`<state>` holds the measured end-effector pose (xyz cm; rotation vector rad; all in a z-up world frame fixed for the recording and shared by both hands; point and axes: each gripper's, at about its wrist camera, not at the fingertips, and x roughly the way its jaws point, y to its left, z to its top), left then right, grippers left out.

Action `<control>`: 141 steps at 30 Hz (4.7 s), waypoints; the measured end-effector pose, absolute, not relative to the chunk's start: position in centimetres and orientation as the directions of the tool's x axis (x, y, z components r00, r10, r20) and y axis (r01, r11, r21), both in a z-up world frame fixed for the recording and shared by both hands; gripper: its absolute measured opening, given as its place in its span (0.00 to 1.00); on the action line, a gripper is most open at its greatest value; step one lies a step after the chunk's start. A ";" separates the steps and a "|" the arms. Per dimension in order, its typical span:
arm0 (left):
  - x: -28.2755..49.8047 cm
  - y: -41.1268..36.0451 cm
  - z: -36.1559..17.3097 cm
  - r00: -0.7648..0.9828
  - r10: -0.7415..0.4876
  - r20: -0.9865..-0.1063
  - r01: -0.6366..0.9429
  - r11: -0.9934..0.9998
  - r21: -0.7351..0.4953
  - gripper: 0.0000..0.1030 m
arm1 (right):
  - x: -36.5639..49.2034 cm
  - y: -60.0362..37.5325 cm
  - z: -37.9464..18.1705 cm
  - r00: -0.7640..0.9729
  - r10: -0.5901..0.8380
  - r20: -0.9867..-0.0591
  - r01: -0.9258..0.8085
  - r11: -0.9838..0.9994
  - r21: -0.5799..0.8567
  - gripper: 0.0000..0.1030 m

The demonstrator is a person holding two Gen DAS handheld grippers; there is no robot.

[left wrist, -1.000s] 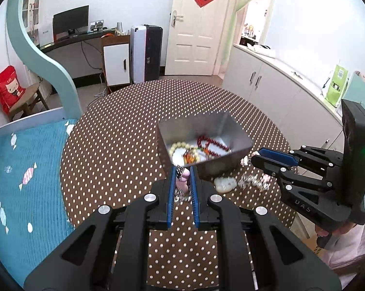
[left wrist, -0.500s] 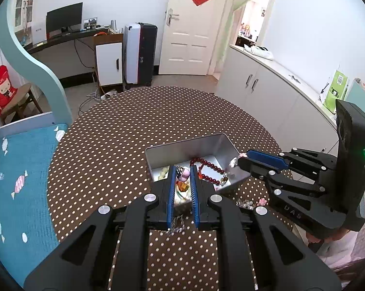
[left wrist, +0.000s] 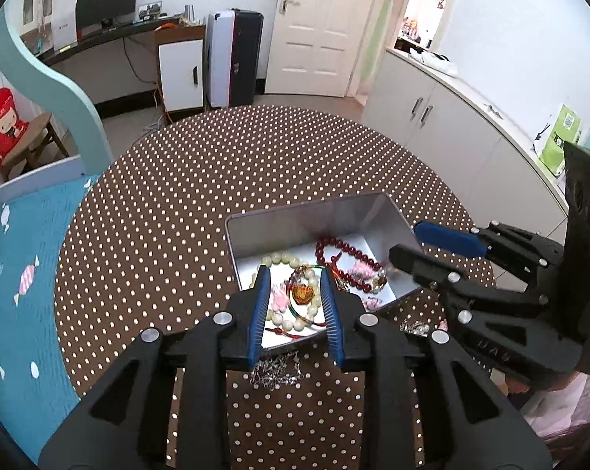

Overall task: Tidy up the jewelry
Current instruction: 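Carry the pink charm into the grey box and open the left tool, then lower the left tool to the silver chain while the right tool lowers to the jade pendant, then grasp the silver chain with the left tool while the right tool grasps the jade pendant, then carry the chain and jade pendant into the grey box and open both tools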

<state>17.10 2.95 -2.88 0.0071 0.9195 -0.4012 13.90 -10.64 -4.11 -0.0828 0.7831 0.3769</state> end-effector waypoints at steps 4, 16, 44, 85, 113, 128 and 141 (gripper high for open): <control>16.9 3.5 -3.3 0.537 -0.330 -0.776 0.329 0.929 -0.168 0.26 | 13.5 -10.5 -4.1 0.646 0.298 -0.703 -0.361 0.930 0.063 0.34; 14.3 4.3 -2.7 0.555 -0.335 -0.761 0.329 0.929 -0.169 0.34 | 11.7 -10.9 -3.4 0.659 0.318 -0.681 -0.367 0.927 0.078 0.56; 12.5 5.2 -10.0 0.562 -0.285 -0.776 0.252 0.953 -0.168 0.51 | 8.5 -10.1 -8.7 0.590 0.300 -0.750 -0.365 0.927 0.084 0.85; 9.6 7.2 -10.6 0.651 -0.396 -0.648 0.267 0.918 -0.293 0.09 | 9.4 -7.4 -10.6 0.592 0.326 -0.737 -0.463 0.886 0.019 0.37; 9.6 4.3 -2.2 0.715 -0.413 -0.564 0.346 0.910 -0.227 0.08 | 9.2 -9.6 -3.5 0.712 0.344 -0.612 -0.430 0.903 0.007 0.37; 14.1 3.1 -0.3 0.743 -0.414 -0.526 0.350 0.910 -0.223 0.08 | 13.2 -9.7 -3.2 0.702 0.356 -0.616 -0.426 0.904 0.037 0.37; 17.3 3.4 -3.8 0.669 -0.426 -0.609 0.335 0.904 -0.265 0.08 | 14.7 -9.2 -4.6 0.660 0.354 -0.663 -0.421 0.905 0.064 0.37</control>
